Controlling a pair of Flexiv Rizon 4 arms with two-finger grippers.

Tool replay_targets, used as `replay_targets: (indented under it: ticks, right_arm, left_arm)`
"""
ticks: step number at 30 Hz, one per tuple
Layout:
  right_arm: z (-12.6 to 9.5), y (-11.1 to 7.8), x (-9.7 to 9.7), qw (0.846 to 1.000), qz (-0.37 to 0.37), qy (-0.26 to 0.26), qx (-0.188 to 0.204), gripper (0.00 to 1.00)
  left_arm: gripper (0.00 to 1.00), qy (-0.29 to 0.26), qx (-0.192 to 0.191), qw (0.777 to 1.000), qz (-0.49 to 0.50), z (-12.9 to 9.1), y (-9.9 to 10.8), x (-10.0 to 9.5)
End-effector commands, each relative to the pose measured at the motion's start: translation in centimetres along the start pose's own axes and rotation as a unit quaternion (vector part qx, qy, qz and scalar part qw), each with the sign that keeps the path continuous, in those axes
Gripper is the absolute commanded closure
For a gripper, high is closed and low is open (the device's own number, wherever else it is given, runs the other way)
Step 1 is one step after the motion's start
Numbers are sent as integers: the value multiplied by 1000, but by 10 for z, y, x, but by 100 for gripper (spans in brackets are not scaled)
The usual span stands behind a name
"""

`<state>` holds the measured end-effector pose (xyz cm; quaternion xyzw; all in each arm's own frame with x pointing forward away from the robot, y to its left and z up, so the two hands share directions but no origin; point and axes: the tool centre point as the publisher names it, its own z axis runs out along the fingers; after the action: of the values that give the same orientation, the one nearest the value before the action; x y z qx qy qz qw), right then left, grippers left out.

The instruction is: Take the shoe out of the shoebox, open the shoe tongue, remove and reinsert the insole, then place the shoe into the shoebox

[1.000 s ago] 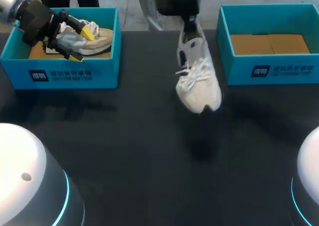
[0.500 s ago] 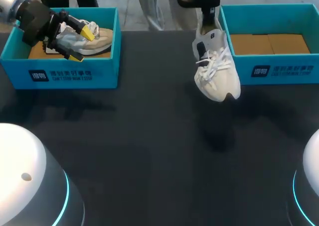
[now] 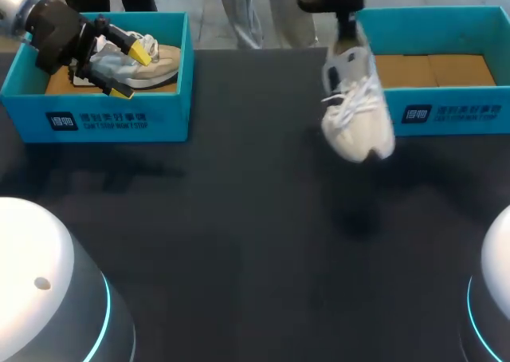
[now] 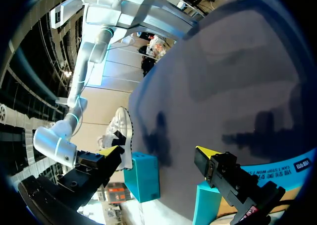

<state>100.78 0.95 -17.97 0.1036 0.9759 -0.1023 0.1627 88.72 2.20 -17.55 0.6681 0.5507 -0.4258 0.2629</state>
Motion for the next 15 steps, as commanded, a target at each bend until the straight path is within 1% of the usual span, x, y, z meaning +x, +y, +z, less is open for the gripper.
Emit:
replay_targets:
  ticks: [1, 5, 10, 12, 14, 15]
  right_arm:
    - [6, -32, -19, 1000, -1, -4, 5, 100]
    - [13, -60, -35, 1000, 0, -12, 8, 100]
    - [23, -81, -49, 1000, 8, -18, 14, 100]
    - [27, -86, -53, 1000, 12, -18, 11, 100]
    - [31, -91, -58, 1000, 13, -20, 19, 100]
    - [31, -92, -59, 1000, 9, -26, 14, 100]
  left_arm:
    - [0, 2, -1, 1000, 0, 0, -1, 0]
    - [0, 2, -1, 1000, 0, 0, -1, 0]
    - [0, 2, -1, 1000, 0, 0, -1, 0]
    - [0, 2, -1, 1000, 0, 0, -1, 0]
    - [0, 2, -1, 1000, 0, 0, -1, 0]
    - [0, 2, -1, 1000, 0, 0, -1, 0]
